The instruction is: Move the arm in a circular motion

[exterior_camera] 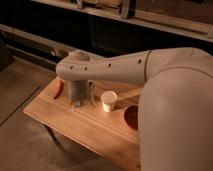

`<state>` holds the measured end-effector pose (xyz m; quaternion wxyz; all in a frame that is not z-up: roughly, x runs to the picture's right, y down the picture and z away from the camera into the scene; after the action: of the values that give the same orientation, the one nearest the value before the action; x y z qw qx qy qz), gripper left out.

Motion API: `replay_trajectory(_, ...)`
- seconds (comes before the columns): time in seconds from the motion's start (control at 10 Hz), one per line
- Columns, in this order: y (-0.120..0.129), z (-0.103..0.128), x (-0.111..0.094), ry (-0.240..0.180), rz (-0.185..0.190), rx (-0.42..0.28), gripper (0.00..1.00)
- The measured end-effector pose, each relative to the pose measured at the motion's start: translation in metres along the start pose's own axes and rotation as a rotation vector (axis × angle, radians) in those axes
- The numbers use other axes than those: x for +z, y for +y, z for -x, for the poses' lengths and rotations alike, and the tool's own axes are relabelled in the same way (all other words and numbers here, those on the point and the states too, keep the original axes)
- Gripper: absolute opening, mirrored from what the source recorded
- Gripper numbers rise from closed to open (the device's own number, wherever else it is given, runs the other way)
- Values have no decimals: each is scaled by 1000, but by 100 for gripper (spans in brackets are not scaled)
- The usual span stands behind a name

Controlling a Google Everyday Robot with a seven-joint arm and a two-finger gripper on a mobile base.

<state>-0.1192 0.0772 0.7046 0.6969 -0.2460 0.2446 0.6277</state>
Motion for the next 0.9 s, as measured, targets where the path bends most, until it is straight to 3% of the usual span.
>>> replay_trajectory(0.4, 35, 29, -10, -4, -106, -65, 65)
replay_trajectory(0.6, 66, 34, -10, -1, -155, -129, 65)
replay_trajectory(0.9, 112, 21, -11, -3, -149, -227, 65)
